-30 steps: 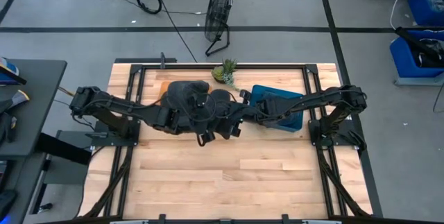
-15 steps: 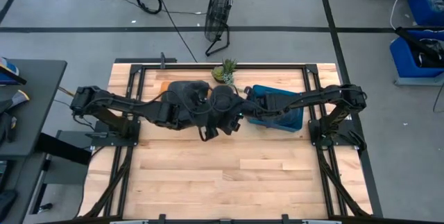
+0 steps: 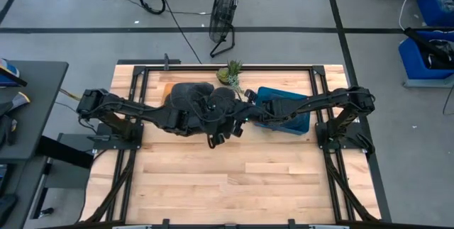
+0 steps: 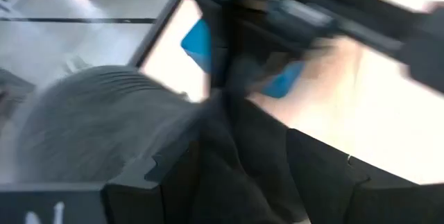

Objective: Pick & Place hat
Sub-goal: Put the black cap into the orange bin

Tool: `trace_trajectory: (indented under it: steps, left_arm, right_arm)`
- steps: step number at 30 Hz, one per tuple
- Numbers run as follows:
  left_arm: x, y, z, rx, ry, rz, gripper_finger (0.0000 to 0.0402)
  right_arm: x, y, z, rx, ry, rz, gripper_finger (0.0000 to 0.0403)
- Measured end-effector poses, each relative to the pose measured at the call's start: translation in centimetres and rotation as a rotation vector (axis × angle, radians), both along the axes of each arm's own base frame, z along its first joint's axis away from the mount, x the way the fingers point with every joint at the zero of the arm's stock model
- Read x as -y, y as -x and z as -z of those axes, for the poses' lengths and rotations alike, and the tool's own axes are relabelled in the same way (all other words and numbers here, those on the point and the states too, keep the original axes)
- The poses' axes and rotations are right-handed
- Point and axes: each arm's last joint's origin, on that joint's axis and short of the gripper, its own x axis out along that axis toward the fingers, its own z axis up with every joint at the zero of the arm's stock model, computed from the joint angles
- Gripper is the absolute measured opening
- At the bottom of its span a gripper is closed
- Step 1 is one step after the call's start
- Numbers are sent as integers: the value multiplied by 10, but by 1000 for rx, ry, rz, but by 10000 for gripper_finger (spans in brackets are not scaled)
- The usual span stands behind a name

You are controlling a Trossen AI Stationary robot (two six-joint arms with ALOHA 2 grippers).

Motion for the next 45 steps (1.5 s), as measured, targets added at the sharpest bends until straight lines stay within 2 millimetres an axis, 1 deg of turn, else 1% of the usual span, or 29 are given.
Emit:
trace_trajectory:
  steps: [5,8,14,22,24,27,34,35,36,40,43,45]
  left_arm:
    - [4,0,-2,-13,-87,0,217]
    - [6,1,-2,-19,-108,8,217]
    - [6,2,-2,-31,-110,15,217]
    - [2,4,3,-84,-77,25,212]
    - [2,5,3,-86,-76,24,200]
    - [2,5,3,-87,-78,19,163]
    - [2,6,4,-94,-48,26,32]
    - [2,6,5,-95,-40,34,18]
    - [2,6,5,-96,-34,36,13]
    - [2,7,6,-85,8,9,15]
    - [2,9,8,-75,46,-51,11]
    - [1,12,9,-73,29,-119,8]
  right_arm:
    - [-4,5,5,-75,-45,-50,7]
    - [-5,5,5,-85,-54,-61,7]
    - [-5,4,5,-87,-23,-96,7]
    - [-13,4,4,-92,2,-153,7]
    - [-13,4,4,-92,2,-155,7]
    - [-13,4,4,-93,2,-155,8]
    - [-12,4,3,-98,15,-168,32]
    - [-11,4,3,-97,14,-165,37]
    - [-11,4,3,-94,10,-161,41]
    - [-7,4,3,-89,-5,-140,66]
    - [-5,5,3,-99,9,-142,86]
    - [-5,7,3,-128,25,-153,99]
